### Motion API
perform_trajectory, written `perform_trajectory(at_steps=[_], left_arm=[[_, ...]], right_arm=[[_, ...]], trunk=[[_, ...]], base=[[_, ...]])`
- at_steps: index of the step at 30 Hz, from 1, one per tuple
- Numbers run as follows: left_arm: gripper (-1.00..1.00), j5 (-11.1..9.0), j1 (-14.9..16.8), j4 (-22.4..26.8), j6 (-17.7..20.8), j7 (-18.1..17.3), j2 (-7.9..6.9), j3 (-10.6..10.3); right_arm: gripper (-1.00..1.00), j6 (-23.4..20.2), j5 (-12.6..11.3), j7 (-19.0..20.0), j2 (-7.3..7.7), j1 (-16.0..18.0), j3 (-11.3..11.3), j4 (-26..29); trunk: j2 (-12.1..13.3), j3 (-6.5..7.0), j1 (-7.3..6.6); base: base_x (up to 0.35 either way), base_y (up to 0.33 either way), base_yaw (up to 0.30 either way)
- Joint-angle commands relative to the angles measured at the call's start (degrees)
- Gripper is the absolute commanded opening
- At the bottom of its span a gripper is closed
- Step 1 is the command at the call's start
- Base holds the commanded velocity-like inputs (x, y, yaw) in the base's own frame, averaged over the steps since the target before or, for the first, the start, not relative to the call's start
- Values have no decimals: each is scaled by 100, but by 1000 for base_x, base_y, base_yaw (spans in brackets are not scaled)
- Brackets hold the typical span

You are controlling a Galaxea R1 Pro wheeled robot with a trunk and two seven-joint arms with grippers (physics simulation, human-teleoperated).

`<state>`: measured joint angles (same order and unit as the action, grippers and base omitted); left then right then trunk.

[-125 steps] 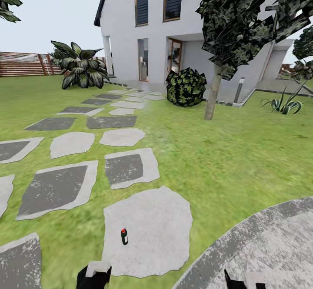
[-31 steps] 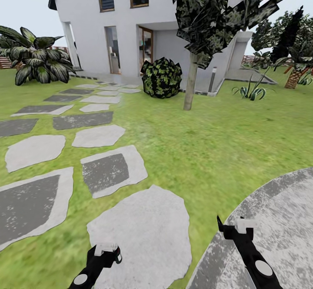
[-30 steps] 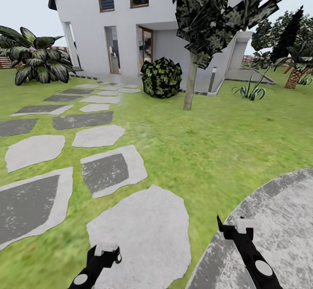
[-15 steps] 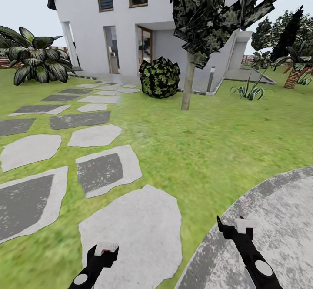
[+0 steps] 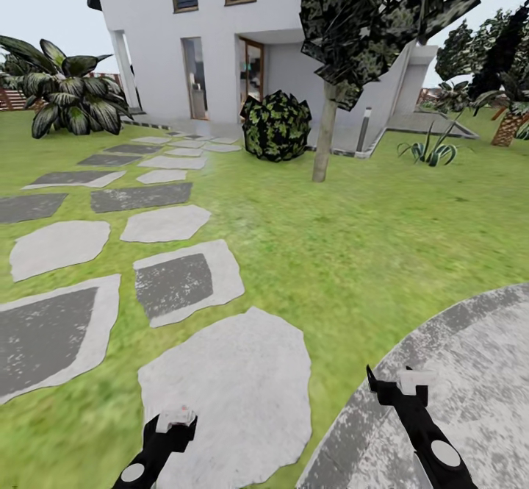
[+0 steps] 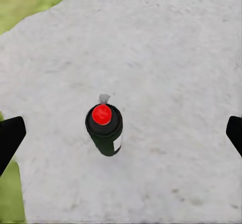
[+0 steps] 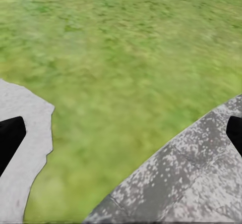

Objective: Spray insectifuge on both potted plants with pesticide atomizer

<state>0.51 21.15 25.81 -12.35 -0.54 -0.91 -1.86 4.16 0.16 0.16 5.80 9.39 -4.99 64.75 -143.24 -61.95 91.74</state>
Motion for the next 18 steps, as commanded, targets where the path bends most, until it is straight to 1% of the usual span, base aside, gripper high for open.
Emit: perform_trajectory(at_steps=[1, 7, 14, 18], left_arm=[[100, 4, 4, -5, -20, 1, -8, -16], [100, 6, 4, -5, -30, 1, -22, -23], [100, 14, 5, -7, -365, 1, -27, -39], [100, 53, 14, -12, -423, 1, -2, -59]], right_arm=[[100, 15, 2, 2, 0, 1, -2, -2], [100, 20, 3, 0, 0, 1, 5, -6], [100, 23, 10, 2, 0, 1, 7, -15], [100, 28, 10, 2, 0, 1, 7, -15]], trunk=[[-4, -35, 1], [-12, -212, 16], [-21, -420, 34], [-26, -537, 45]], base=[[0, 0, 137], [0, 0, 140], [0, 0, 141], [0, 0, 135]])
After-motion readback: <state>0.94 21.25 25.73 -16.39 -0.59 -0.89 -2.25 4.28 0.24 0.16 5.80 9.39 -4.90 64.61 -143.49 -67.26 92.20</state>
